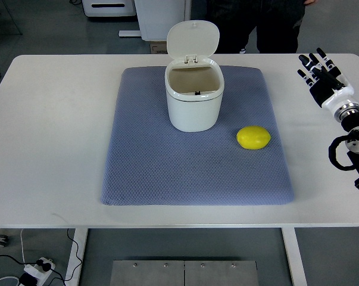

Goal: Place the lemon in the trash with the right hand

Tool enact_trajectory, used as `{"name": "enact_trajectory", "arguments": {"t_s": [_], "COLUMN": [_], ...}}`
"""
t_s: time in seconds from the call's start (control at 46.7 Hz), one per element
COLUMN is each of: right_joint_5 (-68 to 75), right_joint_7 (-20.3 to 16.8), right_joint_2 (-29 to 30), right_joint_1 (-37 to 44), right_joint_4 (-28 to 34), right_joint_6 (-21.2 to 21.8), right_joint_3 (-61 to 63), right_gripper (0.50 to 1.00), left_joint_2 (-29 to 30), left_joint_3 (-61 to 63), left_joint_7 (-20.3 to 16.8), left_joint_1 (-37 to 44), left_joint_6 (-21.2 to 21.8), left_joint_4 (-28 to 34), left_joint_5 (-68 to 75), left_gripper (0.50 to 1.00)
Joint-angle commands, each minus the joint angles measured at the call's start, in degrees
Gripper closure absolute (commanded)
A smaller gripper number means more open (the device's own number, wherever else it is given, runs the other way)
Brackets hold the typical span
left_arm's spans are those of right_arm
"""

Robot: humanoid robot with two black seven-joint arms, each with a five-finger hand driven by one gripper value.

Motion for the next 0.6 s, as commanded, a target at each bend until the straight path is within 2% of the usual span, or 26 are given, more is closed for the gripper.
{"name": "enact_trajectory", "arguments": {"t_s": [0.0, 0.578], "right_joint_5": [0.0, 0.0], "right_joint_7": [0.0, 0.0], "right_joint_2": [0.0, -0.09], "right_joint_1": [0.0, 0.35], "right_joint_4": [0.0, -0.09], "right_joint_6": [0.0, 0.0], "right_joint_3": [0.0, 0.0], "right_gripper": [0.5, 0.5], "left_joint_2": [0.0, 0.0], "left_joint_3": [0.0, 0.0], "left_joint_7": [-0.01, -0.01], "left_joint_1": [0.0, 0.09], "left_joint_6": [0.0, 0.0], "left_joint_4": [0.06, 0.06], "left_joint_5": [0.07, -0.02], "left_gripper": [0.5, 0.5]}}
